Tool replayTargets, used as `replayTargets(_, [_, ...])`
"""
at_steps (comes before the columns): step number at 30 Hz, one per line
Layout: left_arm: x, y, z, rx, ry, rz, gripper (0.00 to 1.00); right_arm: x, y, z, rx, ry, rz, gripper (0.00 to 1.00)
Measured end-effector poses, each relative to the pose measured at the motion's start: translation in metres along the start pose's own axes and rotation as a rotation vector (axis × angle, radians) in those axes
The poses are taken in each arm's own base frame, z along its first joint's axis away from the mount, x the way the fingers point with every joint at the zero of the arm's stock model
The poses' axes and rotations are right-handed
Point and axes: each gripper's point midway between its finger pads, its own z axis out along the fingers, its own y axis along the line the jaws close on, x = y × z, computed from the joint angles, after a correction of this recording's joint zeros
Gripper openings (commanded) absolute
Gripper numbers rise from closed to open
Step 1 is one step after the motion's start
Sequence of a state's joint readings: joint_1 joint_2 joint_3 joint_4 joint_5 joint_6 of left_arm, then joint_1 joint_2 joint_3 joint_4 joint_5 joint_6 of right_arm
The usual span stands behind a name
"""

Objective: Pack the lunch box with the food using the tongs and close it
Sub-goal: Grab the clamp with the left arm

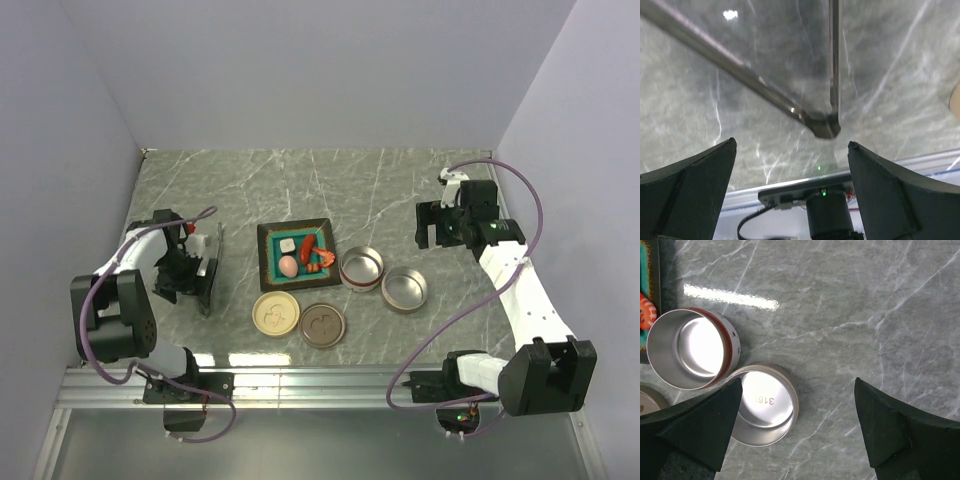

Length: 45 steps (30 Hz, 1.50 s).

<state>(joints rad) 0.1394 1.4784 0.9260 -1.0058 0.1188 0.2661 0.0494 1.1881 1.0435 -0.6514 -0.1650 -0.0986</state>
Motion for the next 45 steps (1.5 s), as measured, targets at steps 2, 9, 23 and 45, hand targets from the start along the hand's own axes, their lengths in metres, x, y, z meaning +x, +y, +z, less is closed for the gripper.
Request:
replayTargets(2, [-0.004, 0.0, 0.005, -0.001, 0.0, -0.003, 0.99, 0.0, 0.0, 0.001, 0.001, 0.003, 0.0, 1.0])
replayTargets(9, [-0.018, -0.001, 0.022, -0.018, 0.0, 0.016, 0.99, 0.002, -0.004, 0.003, 0.019, 0.013, -0.002, 1.0])
replayTargets(23, [-0.053, 0.002, 0.037, -0.065, 0.002, -0.006, 0.99, 0.003, -0.007, 0.004, 0.034, 0.017, -0.005, 1.0])
replayTargets(45, [-0.184, 0.004, 0.031, -0.059, -0.461, 0.045, 0.99, 0.008, -0.005, 0.013, 0.013, 0.05, 0.0, 1.0])
